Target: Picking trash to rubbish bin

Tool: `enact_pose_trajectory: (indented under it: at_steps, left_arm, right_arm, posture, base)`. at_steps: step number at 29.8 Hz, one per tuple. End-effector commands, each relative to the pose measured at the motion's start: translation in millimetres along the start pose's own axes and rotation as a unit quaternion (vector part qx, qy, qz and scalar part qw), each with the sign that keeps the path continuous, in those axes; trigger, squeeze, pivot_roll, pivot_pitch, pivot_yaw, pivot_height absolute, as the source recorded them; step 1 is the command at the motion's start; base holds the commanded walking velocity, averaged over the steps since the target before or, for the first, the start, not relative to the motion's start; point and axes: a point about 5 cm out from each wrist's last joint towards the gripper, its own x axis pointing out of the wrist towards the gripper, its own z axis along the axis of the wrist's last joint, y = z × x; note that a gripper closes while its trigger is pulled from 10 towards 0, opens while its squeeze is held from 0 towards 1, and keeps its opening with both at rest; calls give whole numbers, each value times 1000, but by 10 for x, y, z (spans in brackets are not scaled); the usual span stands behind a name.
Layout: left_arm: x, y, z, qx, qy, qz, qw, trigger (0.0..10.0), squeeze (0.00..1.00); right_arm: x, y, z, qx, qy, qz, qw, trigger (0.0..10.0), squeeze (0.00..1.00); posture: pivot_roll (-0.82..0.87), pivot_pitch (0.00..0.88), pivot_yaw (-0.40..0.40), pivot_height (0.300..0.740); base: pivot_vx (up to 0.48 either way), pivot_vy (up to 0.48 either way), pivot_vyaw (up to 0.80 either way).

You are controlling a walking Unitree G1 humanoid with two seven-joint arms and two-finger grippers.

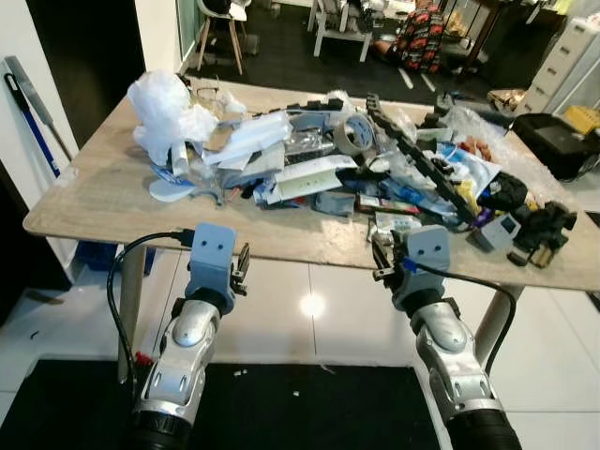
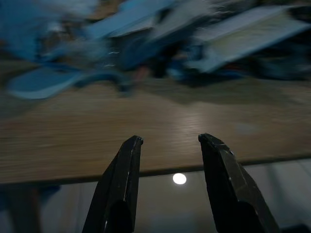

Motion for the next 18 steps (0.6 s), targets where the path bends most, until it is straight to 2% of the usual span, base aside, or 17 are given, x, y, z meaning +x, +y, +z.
enact_pose_trajectory:
  at_steps: [1, 6, 10, 12, 13, 16, 17, 18]
  left_arm:
    - [-5, -31, -4, -4, 3, -6, 1000, 10000, 0]
    - [-5, -37, -2, -2, 4, -9, 1000, 10000, 0]
    - [-7, -44, -1, -2, 4, -10, 1000, 10000, 0]
    - [-8, -49, 3, -3, 4, -11, 1000, 10000, 0]
    - [-8, -51, 6, -3, 3, -11, 1000, 10000, 0]
    - [-6, -56, 14, -3, 2, -13, 1000, 10000, 0]
    - [-6, -56, 14, -3, 2, -13, 1000, 10000, 0]
    - [-6, -59, 18, -3, 1, -15, 1000, 10000, 0]
  right_arm:
    - [-34, -52, -31, 1, 5, -8, 1000, 10000, 0]
    - [-49, -65, -64, 45, 13, -18, 999, 10000, 0]
    - [-63, -67, -90, 55, 19, -20, 998, 10000, 0]
    - [-76, -87, -104, 59, 21, -32, 998, 10000, 741]
    - [-80, -105, -110, 74, 21, -42, 996, 10000, 1000]
    - [-81, -135, -108, 114, 17, -60, 992, 10000, 1000]
    - [-81, -135, -108, 114, 17, -60, 992, 10000, 1000]
    - [-79, -149, -99, 145, 14, -68, 987, 10000, 1000]
  posture:
    - [-42, 95, -110, 740]
    - [-41, 95, -108, 740]
    - [-39, 95, -108, 740]
    - [-37, 95, -108, 740]
    - [-37, 97, -108, 740]
    - [-37, 96, -106, 740]
    - [-37, 96, -106, 740]
    - [-38, 98, -106, 740]
  base:
    - [289, 0, 0]
    - [289, 0, 0]
    - [292, 0, 0]
    - [291, 0, 0]
    - [292, 0, 0]
    - [292, 0, 0]
    - [292, 0, 0]
    - [292, 0, 0]
